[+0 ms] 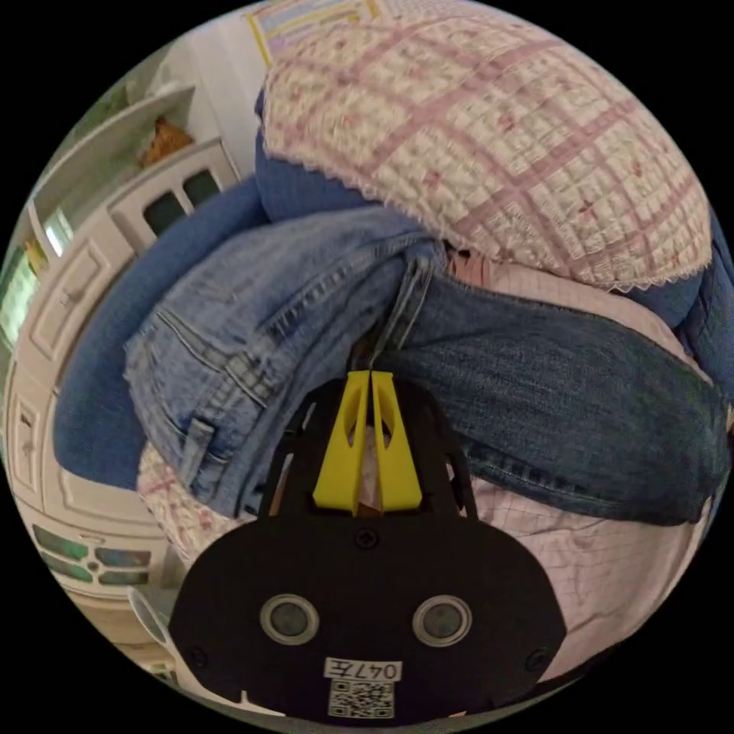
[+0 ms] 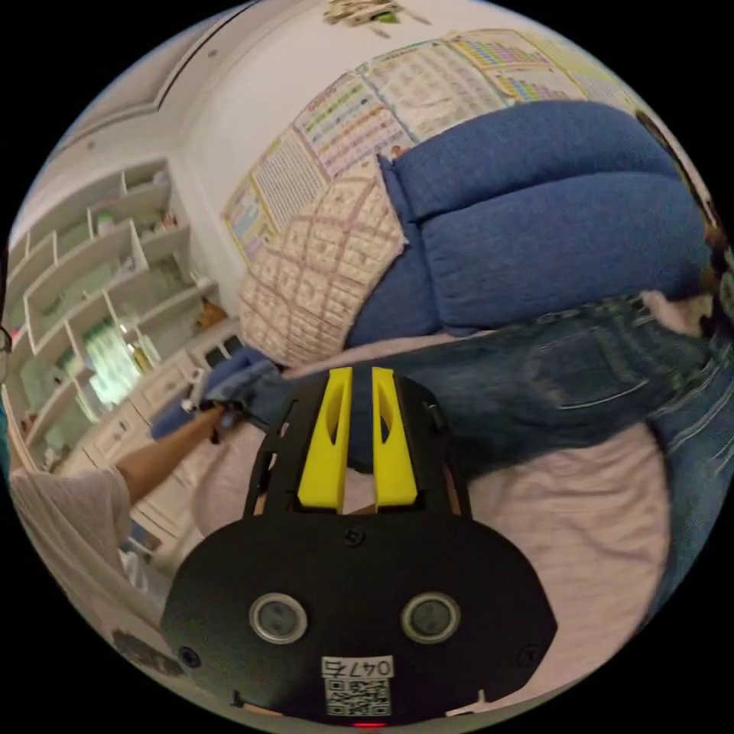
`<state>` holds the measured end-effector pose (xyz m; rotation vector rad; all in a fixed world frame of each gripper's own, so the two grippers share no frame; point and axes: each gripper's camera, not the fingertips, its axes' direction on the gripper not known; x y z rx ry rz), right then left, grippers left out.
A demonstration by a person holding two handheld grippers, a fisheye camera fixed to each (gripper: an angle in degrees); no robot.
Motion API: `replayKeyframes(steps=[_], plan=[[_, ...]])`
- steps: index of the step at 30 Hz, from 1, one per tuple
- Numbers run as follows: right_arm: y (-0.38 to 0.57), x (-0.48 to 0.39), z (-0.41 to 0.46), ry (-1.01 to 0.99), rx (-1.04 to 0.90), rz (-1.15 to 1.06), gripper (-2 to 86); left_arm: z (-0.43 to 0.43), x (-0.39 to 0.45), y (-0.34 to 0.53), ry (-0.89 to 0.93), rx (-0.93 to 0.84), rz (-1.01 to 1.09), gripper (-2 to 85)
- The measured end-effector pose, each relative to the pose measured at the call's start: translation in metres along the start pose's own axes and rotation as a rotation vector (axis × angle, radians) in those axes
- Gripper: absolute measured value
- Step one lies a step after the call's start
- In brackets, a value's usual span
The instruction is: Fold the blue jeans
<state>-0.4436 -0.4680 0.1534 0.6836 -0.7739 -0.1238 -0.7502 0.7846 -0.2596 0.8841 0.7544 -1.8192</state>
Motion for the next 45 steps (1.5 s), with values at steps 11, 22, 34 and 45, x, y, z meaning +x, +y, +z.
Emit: replayKeyframes(steps=[11, 22, 34, 45], plan=[[0.046, -0.064, 0.086, 0.409, -0.45, -0.313, 2.1, -0.01, -0.008, 0.005, -0.015, 0.029, 0.031, 0.1], [0.025, -0.145, 0.08, 0.544, -0.534, -0.568, -0.1, -0.027, -0.039, -0.01, -0.033, 0.004, 0.087, 0.2], [0.059, -0.135, 0.126, 0.464, -0.702, -0.558, 0.2, -0.086, -0.167, -0.012, 0.363, 0.055, -0.259, 4.1], [0.065, -0.141, 0.119, 0.487, -0.687, -0.577, 0.2, -0.072, -0.262, -0.006, 0.714, -0.034, -0.545, 7.8]])
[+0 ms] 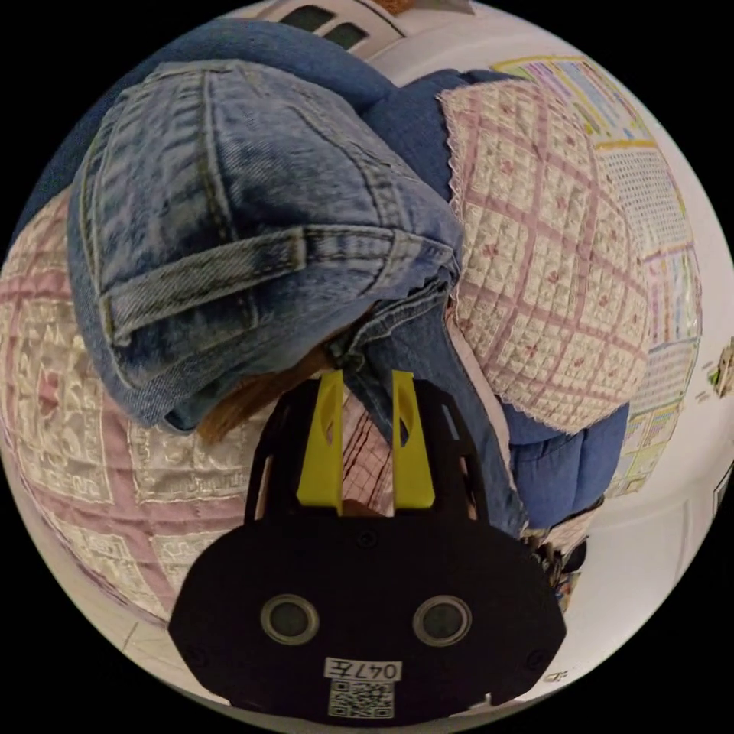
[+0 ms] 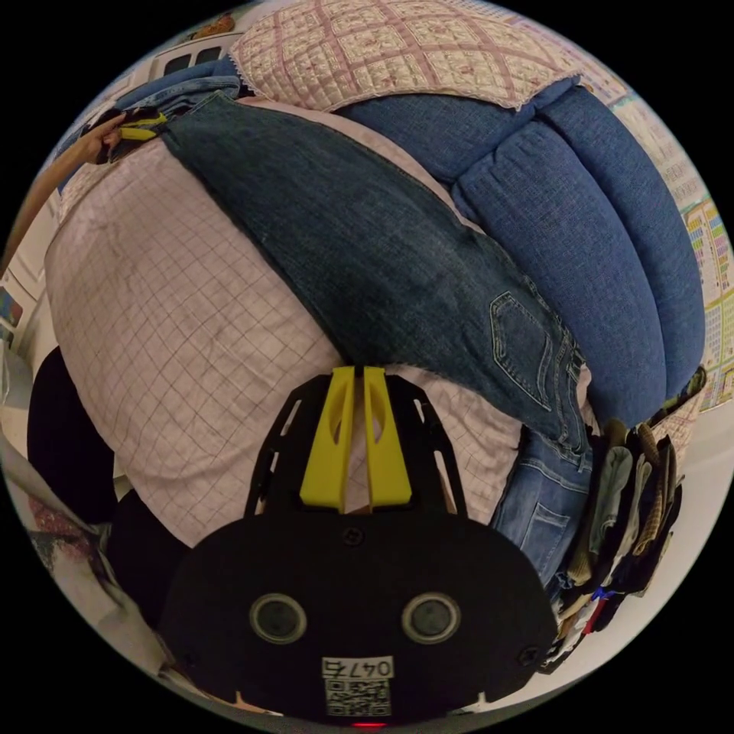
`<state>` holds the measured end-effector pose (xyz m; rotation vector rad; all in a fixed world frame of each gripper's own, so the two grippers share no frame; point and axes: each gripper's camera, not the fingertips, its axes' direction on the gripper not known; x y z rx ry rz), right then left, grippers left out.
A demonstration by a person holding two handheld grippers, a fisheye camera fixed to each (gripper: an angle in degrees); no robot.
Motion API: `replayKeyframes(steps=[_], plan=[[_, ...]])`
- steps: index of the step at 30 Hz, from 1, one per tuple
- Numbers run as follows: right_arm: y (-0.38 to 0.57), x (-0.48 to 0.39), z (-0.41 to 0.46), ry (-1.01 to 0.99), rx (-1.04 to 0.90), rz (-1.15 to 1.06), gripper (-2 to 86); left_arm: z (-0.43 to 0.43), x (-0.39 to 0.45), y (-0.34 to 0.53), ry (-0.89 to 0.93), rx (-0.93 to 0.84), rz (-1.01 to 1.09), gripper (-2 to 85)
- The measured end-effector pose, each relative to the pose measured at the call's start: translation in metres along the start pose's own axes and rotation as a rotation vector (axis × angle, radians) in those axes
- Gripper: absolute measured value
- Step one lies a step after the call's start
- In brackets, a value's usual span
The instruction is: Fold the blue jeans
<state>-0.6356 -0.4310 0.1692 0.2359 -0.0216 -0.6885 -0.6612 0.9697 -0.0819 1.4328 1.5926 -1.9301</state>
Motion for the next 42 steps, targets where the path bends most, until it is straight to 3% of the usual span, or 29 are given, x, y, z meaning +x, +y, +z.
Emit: replayKeyframes(steps=[8, 11, 14, 15, 16, 18, 20, 23, 26, 38, 42], plan=[[0.014, 0.009, -0.002, -0.037, 0.031, 0.021, 0.2, -0.015, 0.002, -0.028, 0.022, -0.054, -0.024, 6.4], [0.02, 0.012, -0.003, -0.047, 0.042, 0.034, 0.1, -0.031, 0.014, -0.032, -0.044, -0.012, 0.013, 0.4], [0.024, 0.014, -0.004, -0.053, 0.049, 0.037, 0.1, -0.06, 0.054, -0.036, 0.114, 0.099, 0.235, -0.6], [0.026, 0.015, -0.005, -0.054, 0.049, 0.036, 0.1, -0.076, 0.082, -0.034, 0.178, 0.148, 0.444, -0.7], [0.027, 0.016, -0.006, -0.055, 0.049, 0.034, 0.1, -0.091, 0.108, -0.025, 0.1, 0.186, 0.622, -0.8], [0.029, 0.018, -0.007, -0.056, 0.049, 0.03, 0.1, -0.094, 0.12, -0.02, -0.177, 0.175, 0.67, -0.9], [0.031, 0.019, -0.008, -0.056, 0.049, 0.028, 0.2, -0.08, 0.102, -0.028, -0.36, 0.035, 0.599, -0.8], [0.033, 0.019, -0.009, -0.046, 0.046, 0.025, 0.2, -0.062, 0.049, -0.043, -0.336, -0.113, 0.385, -0.8], [0.035, 0.018, -0.011, -0.032, 0.041, 0.011, 0.2, -0.065, 0.018, -0.052, -0.203, -0.104, 0.257, -0.7], [0.042, 0.024, -0.014, -0.04, 0.04, 0.013, 0.2, -0.12, -0.027, -0.069, -0.162, 0.004, 0.071, 9.0], [0.043, 0.027, -0.015, -0.051, 0.041, 0.02, 0.2, -0.127, -0.053, -0.08, 0.044, 0.013, -0.021, 10.7]])
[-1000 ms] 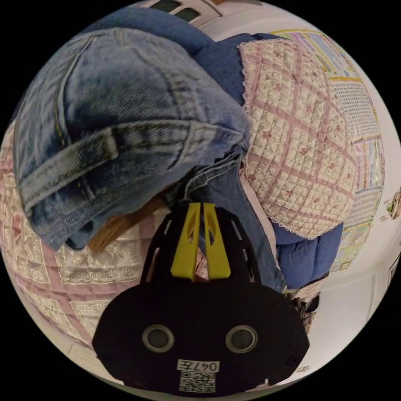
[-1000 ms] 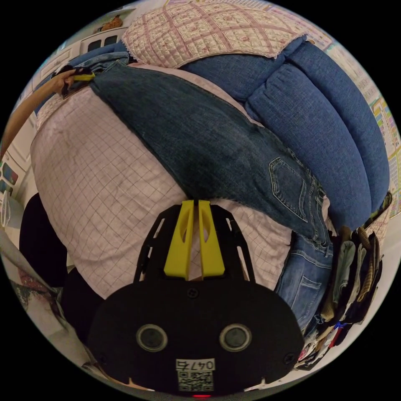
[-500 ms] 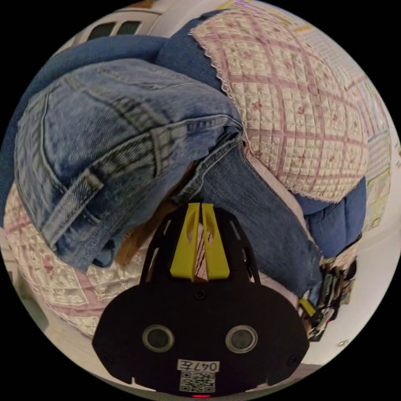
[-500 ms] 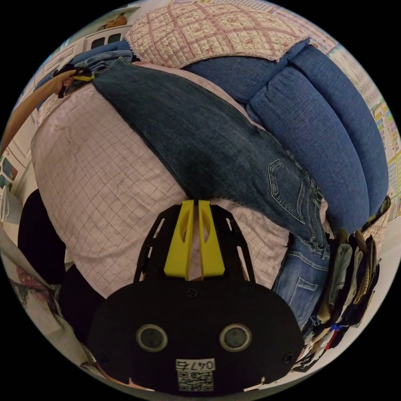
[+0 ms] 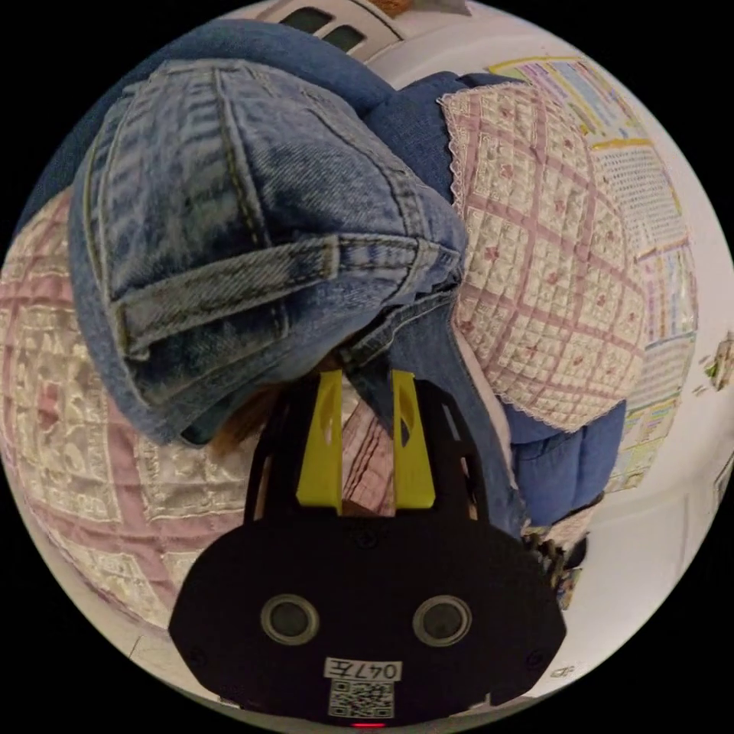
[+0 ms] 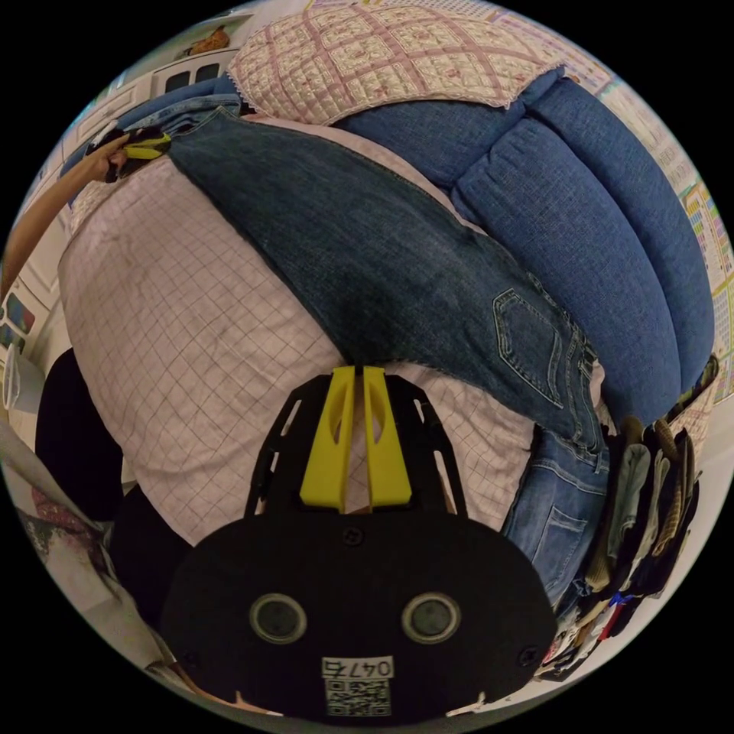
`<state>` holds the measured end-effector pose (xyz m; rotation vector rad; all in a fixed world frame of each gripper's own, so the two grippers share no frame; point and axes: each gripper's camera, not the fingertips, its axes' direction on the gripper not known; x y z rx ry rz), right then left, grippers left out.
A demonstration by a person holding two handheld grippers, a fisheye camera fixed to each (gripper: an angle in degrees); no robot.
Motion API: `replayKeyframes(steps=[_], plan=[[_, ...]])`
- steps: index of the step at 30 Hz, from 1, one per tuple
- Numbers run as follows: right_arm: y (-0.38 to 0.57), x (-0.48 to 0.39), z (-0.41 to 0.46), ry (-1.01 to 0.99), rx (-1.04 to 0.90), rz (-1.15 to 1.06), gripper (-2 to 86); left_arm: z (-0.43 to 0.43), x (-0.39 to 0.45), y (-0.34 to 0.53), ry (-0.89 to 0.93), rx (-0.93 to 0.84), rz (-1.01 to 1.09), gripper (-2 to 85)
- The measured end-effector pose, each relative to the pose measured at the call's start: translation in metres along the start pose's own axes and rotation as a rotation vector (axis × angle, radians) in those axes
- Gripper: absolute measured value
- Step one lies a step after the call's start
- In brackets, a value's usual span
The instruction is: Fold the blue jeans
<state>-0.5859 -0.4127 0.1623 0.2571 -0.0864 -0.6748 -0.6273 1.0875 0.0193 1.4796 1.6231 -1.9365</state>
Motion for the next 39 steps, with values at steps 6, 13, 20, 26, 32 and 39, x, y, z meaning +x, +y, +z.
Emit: replayKeyframes(steps=[6, 13, 20, 26, 32, 39], plan=[[0.001, 0.002, 0.0, -0.006, 0.005, 0.003, 0.2, -0.008, -0.018, -0.008, 0.045, 0.037, -0.019, 10.1], [0.0, 0.005, -0.001, -0.023, 0.017, 0.012, 0.2, -0.013, -0.045, -0.012, 0.132, 0.06, -0.093, 7.8], [-0.002, 0.005, -0.002, -0.03, 0.027, 0.016, 0.2, -0.018, -0.04, -0.009, 0.056, 0.056, -0.066, 9.0], [-0.006, 0.006, -0.003, -0.039, 0.036, 0.024, 0.2, -0.009, -0.041, 0.004, 0.058, 0.085, -0.085, 9.5], [-0.012, 0.006, -0.002, -0.051, 0.045, 0.031, 0.2, 0.003, -0.034, 0.025, 0.019, 0.101, -0.054, 9.7], [-0.022, 0.004, -0.002, -0.044, 0.045, 0.03, 0.2, 0.028, -0.043, 0.055, 0.161, 0.093, -0.119, 9.4]])
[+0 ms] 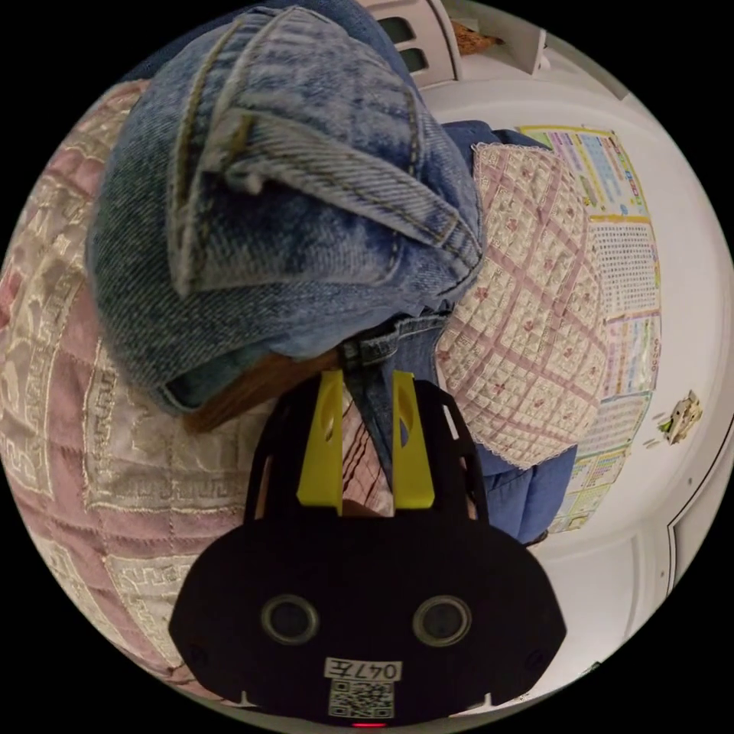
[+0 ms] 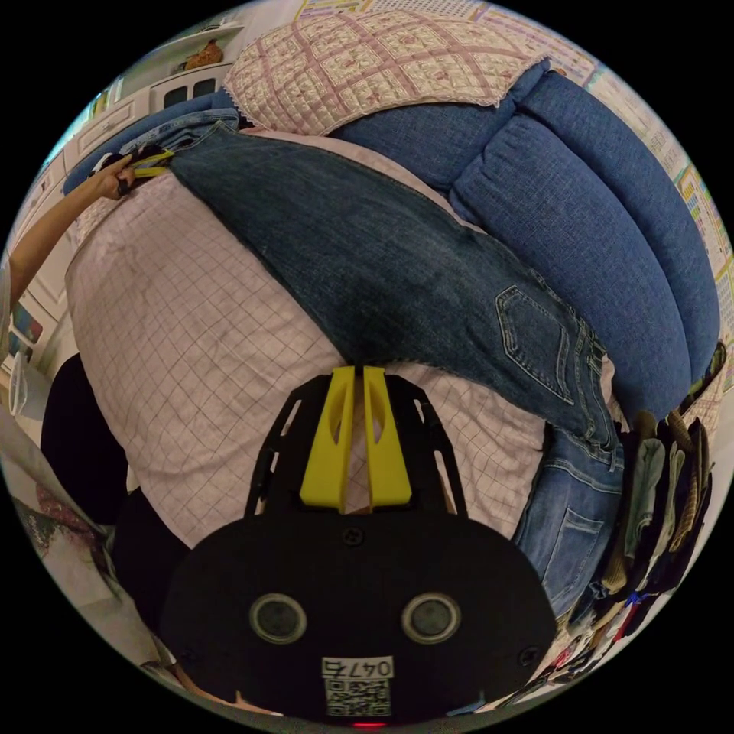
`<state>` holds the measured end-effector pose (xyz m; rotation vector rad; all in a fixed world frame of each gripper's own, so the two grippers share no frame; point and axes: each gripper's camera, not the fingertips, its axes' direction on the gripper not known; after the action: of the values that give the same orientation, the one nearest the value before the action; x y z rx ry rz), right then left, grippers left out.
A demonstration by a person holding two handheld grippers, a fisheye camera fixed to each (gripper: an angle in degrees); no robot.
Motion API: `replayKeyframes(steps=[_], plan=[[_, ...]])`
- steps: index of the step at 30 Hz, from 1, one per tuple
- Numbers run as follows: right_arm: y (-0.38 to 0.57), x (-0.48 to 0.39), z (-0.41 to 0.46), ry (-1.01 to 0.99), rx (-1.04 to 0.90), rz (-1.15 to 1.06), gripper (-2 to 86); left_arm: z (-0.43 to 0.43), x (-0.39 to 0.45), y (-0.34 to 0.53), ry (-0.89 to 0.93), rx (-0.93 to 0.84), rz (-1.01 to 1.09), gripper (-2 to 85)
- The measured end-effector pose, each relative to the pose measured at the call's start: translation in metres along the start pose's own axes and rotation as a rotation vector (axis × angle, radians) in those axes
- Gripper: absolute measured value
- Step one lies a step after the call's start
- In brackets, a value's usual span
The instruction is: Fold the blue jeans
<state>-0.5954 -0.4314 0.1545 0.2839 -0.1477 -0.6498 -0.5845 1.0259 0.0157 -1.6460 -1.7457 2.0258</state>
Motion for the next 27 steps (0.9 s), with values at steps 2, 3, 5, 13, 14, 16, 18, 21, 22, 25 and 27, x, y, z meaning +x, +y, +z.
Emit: replayKeyframes(steps=[2, 3, 5, 13, 14, 16, 18, 21, 22, 25, 27], plan=[[-0.003, 0.0, 0.001, 0.001, 0.001, 0.0, 0.2, 0.008, -0.003, 0.011, 0.037, -0.015, -0.012, 9.0], [-0.004, 0.0, 0.001, 0.002, 0.001, 0.0, 0.2, 0.014, -0.005, 0.019, 0.056, -0.019, -0.016, 8.9], [-0.007, 0.0, 0.001, 0.001, 0.001, -0.001, 0.2, 0.022, -0.007, 0.031, 0.066, -0.019, -0.019, 8.4], [-0.017, 0.007, 0.002, -0.011, 0.011, -0.007, 0.2, 0.062, 0.019, 0.103, 0.048, 0.016, 0.104, 1.8], [-0.018, 0.008, 0.002, -0.014, 0.011, -0.008, 0.2, 0.064, 0.025, 0.109, 0.041, 0.02, 0.122, 1.1], [-0.021, 0.012, 0.003, -0.019, 0.01, -0.014, 0.1, 0.072, 0.052, 0.136, 0.017, 0.038, 0.217, -0.1], [-0.023, 0.015, 0.003, -0.02, 0.005, -0.022, 0.1, 0.076, 0.073, 0.16, -0.014, 0.051, 0.308, -0.5], [-0.026, 0.024, -0.009, -0.005, -0.025, -0.009, -0.2, 0.097, 0.093, 0.199, -0.199, 0.031, 0.435, -0.7], [-0.029, 0.027, -0.023, 0.004, 0.007, 0.0, -0.1, 0.109, 0.092, 0.212, -0.233, 0.006, 0.434, -0.7], [-0.056, 0.023, -0.066, -0.105, 0.178, -0.073, 0.9, 0.133, 0.087, 0.25, -0.192, 0.01, 0.42, -0.8], [-0.087, 0.011, -0.079, -0.195, 0.265, -0.161, 1.3, 0.147, 0.09, 0.274, -0.186, 0.02, 0.442, -0.8]])
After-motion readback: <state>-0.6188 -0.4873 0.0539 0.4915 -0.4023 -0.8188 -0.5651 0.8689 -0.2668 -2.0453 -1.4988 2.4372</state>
